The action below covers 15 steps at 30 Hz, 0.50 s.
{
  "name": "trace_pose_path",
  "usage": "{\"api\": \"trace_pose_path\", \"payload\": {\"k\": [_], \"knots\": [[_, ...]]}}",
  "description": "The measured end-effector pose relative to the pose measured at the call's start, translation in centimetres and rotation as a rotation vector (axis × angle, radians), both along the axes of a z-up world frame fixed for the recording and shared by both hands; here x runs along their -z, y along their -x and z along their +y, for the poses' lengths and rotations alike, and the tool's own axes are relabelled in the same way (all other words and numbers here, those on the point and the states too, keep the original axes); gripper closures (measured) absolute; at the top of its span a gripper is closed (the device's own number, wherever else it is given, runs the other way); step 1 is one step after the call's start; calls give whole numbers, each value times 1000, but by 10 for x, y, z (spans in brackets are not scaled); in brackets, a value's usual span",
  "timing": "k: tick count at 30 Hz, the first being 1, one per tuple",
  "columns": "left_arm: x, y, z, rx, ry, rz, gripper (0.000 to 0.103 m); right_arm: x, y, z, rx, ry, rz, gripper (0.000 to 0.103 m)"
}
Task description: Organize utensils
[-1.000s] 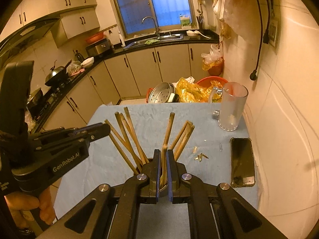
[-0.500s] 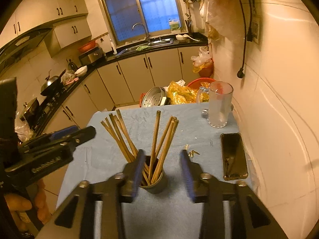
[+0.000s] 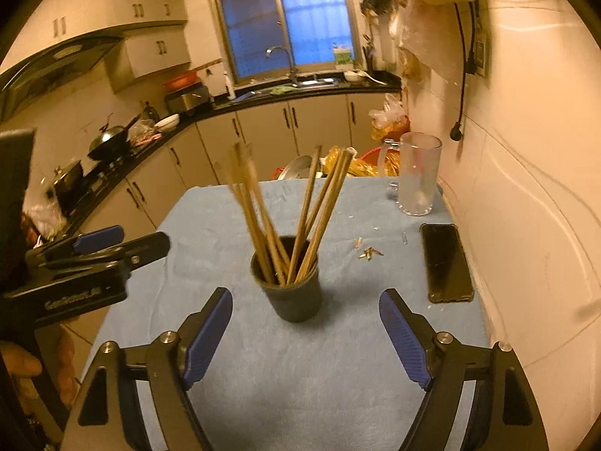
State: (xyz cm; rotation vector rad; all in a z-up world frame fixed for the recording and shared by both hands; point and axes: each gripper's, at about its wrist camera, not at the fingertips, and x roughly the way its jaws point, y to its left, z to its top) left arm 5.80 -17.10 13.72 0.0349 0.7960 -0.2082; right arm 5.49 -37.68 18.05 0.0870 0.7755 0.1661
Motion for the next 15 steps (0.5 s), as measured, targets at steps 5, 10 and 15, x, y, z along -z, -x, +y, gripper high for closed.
{"api": "trace_pose_path", "payload": {"k": [5, 10, 15], "knots": [[23, 21, 10, -26, 10, -37, 20, 22, 33, 9, -11, 9, -71, 19], [27, 54, 15, -39, 9, -124, 20, 35, 65, 16, 6, 19, -117, 19], [24, 98, 18, -55, 6, -181, 12, 35, 101, 24, 7, 36, -185, 19]]}}
